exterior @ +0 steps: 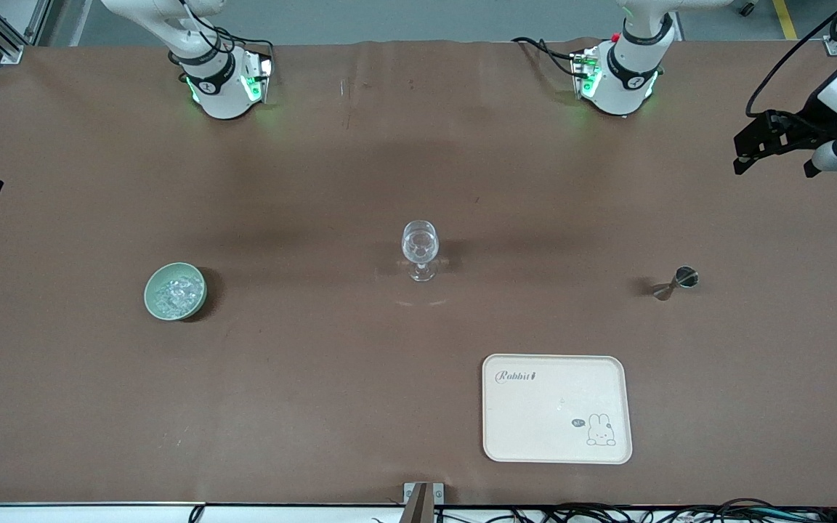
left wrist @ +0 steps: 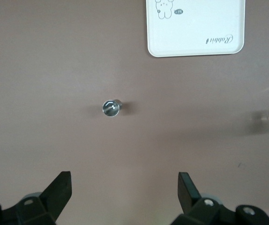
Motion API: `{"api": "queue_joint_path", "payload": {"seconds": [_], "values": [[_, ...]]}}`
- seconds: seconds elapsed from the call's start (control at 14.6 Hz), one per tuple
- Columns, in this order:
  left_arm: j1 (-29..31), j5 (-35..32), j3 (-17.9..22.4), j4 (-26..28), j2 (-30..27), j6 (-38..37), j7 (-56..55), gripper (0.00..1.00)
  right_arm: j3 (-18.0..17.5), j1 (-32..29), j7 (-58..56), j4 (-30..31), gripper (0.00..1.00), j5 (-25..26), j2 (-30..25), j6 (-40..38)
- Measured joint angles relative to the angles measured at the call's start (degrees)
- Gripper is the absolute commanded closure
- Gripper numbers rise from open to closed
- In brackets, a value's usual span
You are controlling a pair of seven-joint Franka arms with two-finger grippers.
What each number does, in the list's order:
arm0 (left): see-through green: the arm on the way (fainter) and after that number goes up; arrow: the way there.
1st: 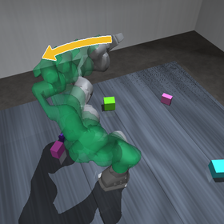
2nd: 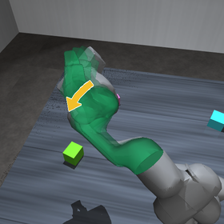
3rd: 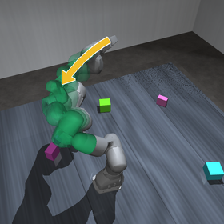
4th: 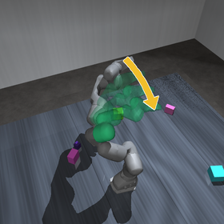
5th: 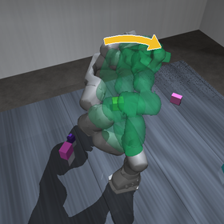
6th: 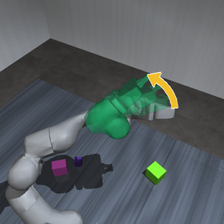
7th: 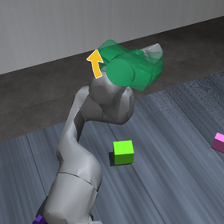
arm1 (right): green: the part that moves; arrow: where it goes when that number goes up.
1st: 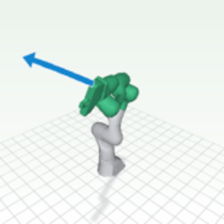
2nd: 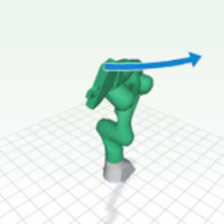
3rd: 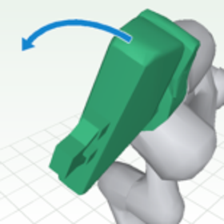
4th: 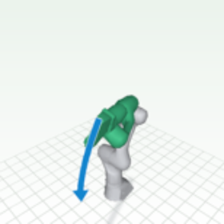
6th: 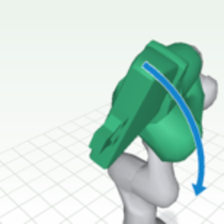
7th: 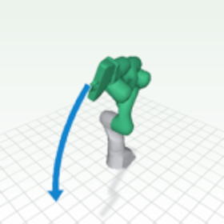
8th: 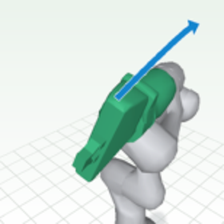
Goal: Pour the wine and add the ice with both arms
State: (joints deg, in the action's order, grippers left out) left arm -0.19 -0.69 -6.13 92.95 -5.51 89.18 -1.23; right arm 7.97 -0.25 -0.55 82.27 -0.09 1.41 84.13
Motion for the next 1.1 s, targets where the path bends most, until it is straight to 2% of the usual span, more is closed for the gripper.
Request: {"api": "queue_joint_path", "payload": {"seconds": [0.27,0.48,0.76,0.96,1.1], "values": [[0.3,0.0,0.1,-0.1,0.0,-1.1,0.0,0.00,0.0,0.0,0.0,0.0,0.00,0.0,0.0,0.0],[1.3,0.0,1.7,-1.2,1.6,-1.2,0.0,0.00,0.1,0.0,0.0,0.0,0.00,0.0,0.0,0.0],[6.2,0.2,3.4,-4.8,7.5,-1.2,0.4,0.00,0.1,0.0,0.0,0.0,0.00,0.0,0.0,0.0],[10.5,0.6,3.5,-5.3,10.9,-1.2,-0.1,0.00,0.1,0.0,0.0,0.0,0.00,0.0,0.0,0.0],[14.2,3.8,3.5,-5.3,13.7,-1.3,-2.9,0.00,0.1,0.0,0.0,0.0,0.00,0.0,0.0,0.1]]}}
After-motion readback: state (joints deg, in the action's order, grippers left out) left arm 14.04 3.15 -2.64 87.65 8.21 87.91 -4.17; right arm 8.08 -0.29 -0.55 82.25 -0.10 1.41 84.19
